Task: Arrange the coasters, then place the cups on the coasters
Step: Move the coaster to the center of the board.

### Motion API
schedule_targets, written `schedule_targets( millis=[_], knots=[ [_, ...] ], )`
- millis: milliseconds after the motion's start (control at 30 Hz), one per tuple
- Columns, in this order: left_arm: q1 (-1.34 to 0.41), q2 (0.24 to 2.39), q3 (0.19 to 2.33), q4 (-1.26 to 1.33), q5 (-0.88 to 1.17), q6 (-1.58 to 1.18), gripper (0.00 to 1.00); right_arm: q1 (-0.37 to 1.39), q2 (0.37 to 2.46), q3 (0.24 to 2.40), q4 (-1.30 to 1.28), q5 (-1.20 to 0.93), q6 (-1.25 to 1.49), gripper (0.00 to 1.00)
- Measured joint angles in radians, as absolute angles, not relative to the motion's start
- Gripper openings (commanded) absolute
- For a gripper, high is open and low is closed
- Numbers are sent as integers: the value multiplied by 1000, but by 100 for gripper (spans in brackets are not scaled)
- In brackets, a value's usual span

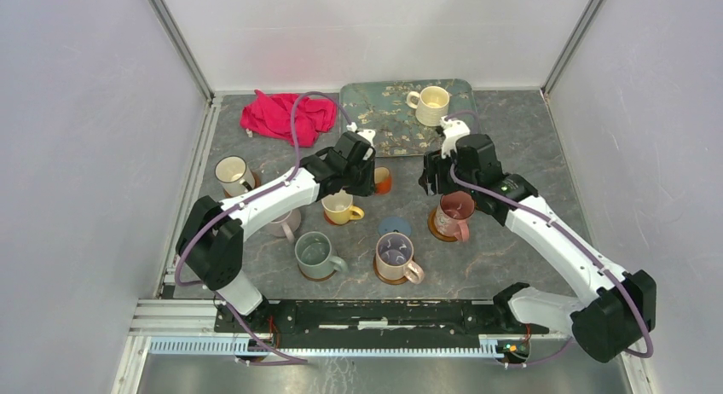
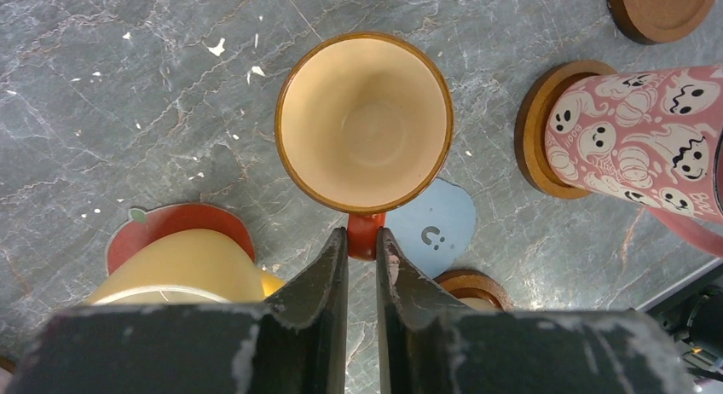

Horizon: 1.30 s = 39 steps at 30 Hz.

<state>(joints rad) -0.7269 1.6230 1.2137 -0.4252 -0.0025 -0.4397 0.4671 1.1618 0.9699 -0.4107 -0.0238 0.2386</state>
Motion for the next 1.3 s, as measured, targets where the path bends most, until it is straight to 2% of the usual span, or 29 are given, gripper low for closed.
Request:
schedule_targets(
  millis=[67,133,500,600,700,1300],
  knots=[
    [-726,1623,1214,-425,-9,-440,2,503,1160,970,-431,-19,240,46],
    [-724,1623,1214,-426,-19,-440,2,520,1169,970,-449,-13,242,41],
    [-698,1624,1232,-438,-46,-440,2,649,1283,949,-477,1,261,32],
    [-694,1625,1251,-440,-48,-440,2,666,1310,929,-480,-1,261,25],
    [-691,1628,1267,-440,-47,-440,2,675,1341,911,-479,-8,260,22],
    [-651,1671,1301,-451,-45,-440,2,741,1481,848,-434,-78,255,22]
  ],
)
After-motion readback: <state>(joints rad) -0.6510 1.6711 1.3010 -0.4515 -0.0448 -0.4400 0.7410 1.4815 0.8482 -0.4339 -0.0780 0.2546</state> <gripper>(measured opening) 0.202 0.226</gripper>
